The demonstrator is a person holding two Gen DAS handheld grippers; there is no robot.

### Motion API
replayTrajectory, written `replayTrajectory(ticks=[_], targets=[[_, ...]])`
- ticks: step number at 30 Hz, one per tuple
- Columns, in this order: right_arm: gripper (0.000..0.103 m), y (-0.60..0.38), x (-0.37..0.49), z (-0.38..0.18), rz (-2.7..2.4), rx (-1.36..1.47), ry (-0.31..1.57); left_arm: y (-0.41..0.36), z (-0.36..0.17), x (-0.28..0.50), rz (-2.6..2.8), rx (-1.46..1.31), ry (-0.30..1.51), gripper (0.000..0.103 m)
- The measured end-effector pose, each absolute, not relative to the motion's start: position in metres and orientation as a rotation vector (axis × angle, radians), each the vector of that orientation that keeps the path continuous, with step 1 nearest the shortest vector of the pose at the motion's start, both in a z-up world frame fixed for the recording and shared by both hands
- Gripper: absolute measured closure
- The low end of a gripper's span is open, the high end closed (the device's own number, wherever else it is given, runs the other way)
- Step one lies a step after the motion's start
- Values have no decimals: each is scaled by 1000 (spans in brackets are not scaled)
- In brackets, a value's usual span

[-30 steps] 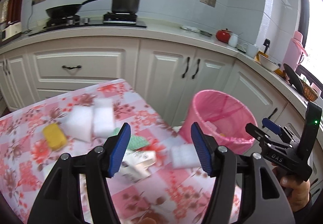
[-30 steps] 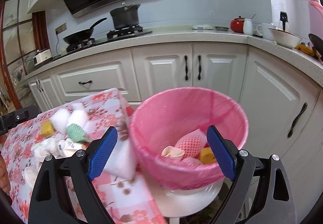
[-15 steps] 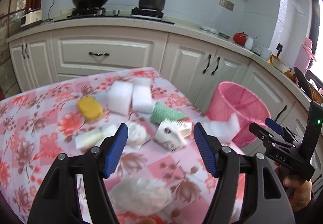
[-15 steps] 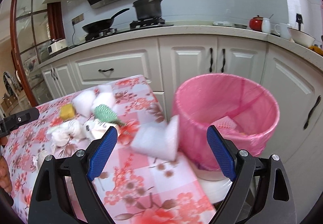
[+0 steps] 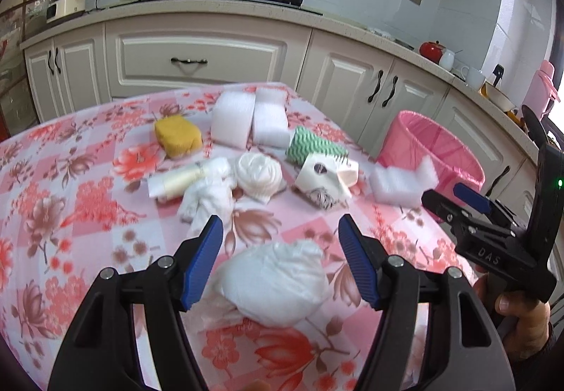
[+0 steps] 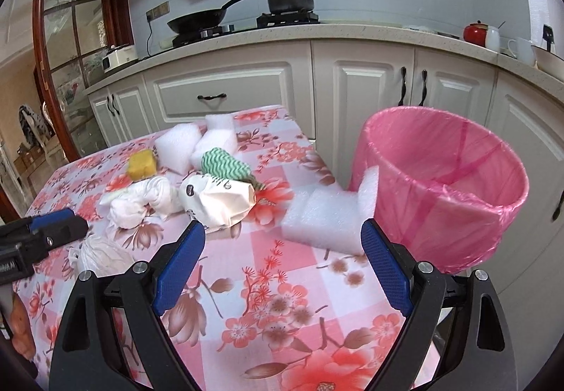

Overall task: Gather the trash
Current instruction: 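Grasp the white tissue bundle with the left tool while the right tool grasps the white paper cup bag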

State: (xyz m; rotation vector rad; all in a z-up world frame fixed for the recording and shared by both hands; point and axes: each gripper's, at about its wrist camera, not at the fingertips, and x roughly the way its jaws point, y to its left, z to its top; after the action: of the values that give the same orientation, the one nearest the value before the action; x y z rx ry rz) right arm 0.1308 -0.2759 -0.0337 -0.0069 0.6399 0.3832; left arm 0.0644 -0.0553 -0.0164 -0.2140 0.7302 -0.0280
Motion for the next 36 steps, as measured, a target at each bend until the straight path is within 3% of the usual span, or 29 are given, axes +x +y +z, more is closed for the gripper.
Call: replayTrajectory(ticks=[12, 23, 36], targets=[[18, -261, 138, -42, 412, -20, 666, -60, -50, 69, -35, -224, 825, 38], [18, -234, 155, -46, 457, -44, 696, -50, -60, 71, -32, -255, 861, 65], [18, -188, 192, -42, 466, -39, 756, -41, -40, 69, -11, -280, 817, 68]])
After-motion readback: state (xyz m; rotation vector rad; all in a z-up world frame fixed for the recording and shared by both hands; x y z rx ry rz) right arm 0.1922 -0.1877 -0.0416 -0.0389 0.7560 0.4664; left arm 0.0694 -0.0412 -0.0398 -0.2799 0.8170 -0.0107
